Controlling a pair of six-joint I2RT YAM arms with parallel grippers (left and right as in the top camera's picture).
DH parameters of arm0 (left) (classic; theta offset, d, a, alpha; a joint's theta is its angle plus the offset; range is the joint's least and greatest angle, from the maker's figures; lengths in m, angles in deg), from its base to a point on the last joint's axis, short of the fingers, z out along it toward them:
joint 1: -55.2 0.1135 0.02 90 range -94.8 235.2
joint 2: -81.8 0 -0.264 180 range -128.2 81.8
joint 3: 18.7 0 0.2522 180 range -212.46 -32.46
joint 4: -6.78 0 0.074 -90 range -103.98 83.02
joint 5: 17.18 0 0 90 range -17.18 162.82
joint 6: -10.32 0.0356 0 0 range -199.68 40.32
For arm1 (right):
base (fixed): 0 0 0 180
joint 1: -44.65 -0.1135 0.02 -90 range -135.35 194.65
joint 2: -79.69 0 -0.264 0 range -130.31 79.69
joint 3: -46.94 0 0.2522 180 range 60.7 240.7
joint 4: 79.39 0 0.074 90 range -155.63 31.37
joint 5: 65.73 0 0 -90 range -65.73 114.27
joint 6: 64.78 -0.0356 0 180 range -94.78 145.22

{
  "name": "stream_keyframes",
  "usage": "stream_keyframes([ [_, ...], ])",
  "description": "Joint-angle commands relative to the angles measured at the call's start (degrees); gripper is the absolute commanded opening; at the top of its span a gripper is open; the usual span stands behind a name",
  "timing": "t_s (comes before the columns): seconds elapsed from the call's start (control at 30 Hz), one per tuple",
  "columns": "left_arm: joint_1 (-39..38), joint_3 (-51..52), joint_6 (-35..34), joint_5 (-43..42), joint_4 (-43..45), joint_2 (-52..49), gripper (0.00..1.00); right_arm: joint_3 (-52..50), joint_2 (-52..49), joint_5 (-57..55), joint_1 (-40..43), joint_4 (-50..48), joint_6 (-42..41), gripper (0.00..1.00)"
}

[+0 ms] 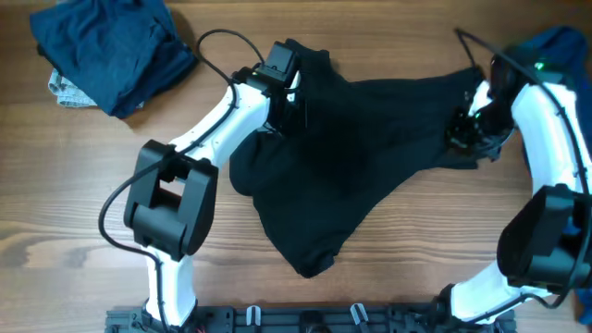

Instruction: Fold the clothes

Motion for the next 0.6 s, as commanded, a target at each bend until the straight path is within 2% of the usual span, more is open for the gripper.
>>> stream_keyframes([
  [0.0, 0.2, -0.2, 0.3, -1.5, 2.1, -3.3, 0.04, -4.4, 1.1, -0.1, 1.7, -5.7, -2.4, 0.04],
  [0.13, 0.2, -0.2, 0.3, -5.9, 4.0, -5.7, 0.04, -5.8, 1.1, -3.2, 3.7, -9.0, -6.0, 0.04],
  [0.37, 0.3, -0.2, 0.3, -5.8, 4.9, -6.6, 0.04, -6.8, 0.1, -4.1, 5.3, -14.5, -8.8, 0.04],
  [0.57, 0.3, -0.2, 0.3, -6.2, 6.5, -6.8, 0.04, -8.7, -5.4, -1.7, 5.3, -16.6, -9.9, 0.04],
])
